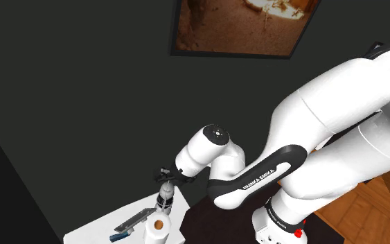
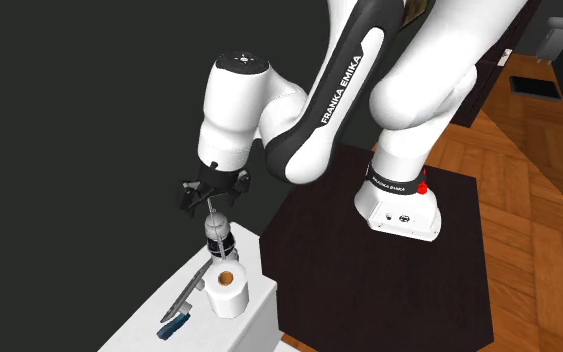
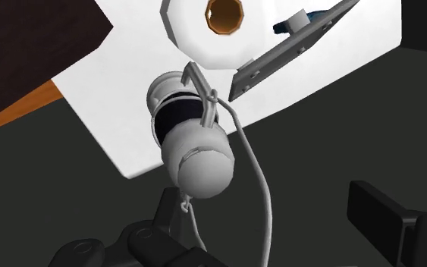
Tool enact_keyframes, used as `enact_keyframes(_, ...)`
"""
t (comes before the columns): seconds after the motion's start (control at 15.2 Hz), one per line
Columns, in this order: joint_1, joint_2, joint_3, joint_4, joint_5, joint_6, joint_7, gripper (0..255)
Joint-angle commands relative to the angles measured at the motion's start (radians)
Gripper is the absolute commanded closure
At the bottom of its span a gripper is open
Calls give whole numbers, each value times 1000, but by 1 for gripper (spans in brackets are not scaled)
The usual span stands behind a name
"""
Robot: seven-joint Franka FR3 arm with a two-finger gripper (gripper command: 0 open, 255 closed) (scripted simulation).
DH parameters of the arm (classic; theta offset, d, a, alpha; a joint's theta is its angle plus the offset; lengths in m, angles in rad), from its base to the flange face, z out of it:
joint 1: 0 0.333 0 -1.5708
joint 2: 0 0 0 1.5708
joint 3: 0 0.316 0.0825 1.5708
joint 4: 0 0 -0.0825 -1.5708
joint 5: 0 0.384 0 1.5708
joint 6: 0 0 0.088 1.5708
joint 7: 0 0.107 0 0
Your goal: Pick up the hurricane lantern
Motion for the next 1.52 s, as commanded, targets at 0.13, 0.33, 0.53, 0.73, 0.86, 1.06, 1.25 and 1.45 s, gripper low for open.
enact_keyframes(0.13, -37, 8, 33, 0, -19, 11, 15, 255)
enact_keyframes(0.33, -35, 8, 32, 0, -19, 11, 14, 255)
enact_keyframes(0.53, -35, 8, 32, 0, -19, 10, 14, 255)
enact_keyframes(0.73, 112, -20, -103, 3, 49, -30, -38, 255)
enact_keyframes(0.86, 213, -52, -194, 7, 108, -70, -84, 255)
enact_keyframes(1.06, 312, -104, -285, 14, 174, -132, -137, 255)
enact_keyframes(1.25, 376, -155, -347, 24, 218, -193, -173, 255)
enact_keyframes(1.45, 419, -204, -394, 35, 246, -254, -198, 255)
